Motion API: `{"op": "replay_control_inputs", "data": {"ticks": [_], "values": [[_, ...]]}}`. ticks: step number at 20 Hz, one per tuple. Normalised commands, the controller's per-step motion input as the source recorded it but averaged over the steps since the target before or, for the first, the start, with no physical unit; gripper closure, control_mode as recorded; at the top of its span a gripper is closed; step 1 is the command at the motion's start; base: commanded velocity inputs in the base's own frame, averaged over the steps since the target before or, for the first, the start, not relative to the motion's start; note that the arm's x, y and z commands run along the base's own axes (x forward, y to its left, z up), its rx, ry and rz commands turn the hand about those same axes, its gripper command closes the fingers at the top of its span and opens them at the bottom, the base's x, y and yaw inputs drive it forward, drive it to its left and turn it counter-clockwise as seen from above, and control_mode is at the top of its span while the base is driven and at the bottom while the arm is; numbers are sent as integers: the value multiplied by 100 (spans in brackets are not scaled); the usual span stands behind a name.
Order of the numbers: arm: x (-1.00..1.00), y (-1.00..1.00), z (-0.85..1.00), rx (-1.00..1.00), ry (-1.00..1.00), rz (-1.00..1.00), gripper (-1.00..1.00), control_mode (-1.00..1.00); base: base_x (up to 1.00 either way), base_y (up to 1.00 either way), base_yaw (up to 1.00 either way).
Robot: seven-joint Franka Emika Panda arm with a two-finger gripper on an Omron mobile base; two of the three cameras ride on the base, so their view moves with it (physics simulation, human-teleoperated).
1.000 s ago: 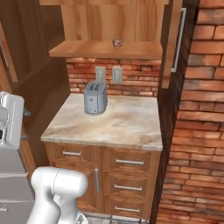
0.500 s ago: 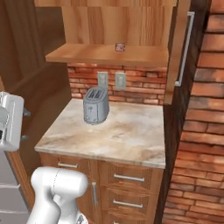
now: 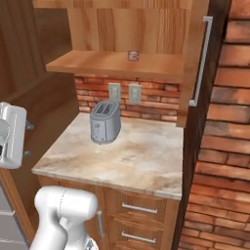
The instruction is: Pick the avocado and bread from the counter and place them on the plate. Then pick the jam from the cabinet and place it next to the plate. Lastly close the cabinet door.
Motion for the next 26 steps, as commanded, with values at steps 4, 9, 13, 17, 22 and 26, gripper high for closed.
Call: {"op": "replay_control_inputs", "data": {"ticks": [4, 9, 13, 17, 22, 26], "values": [[0, 0, 0, 0, 0, 0, -100, 100, 27, -34, 9], [0, 0, 0, 0, 0, 0, -100, 100, 22, -30, 6], [0, 0, 0, 0, 0, 0, -100, 100, 18, -26, 4], [0, 0, 0, 0, 0, 0, -100, 100, 19, -22, 2], [0, 0, 0, 0, 0, 0, -100, 100, 21, -19, 1], [16, -12, 0, 10, -8, 1, -100, -100, 0, 0, 0]]}}
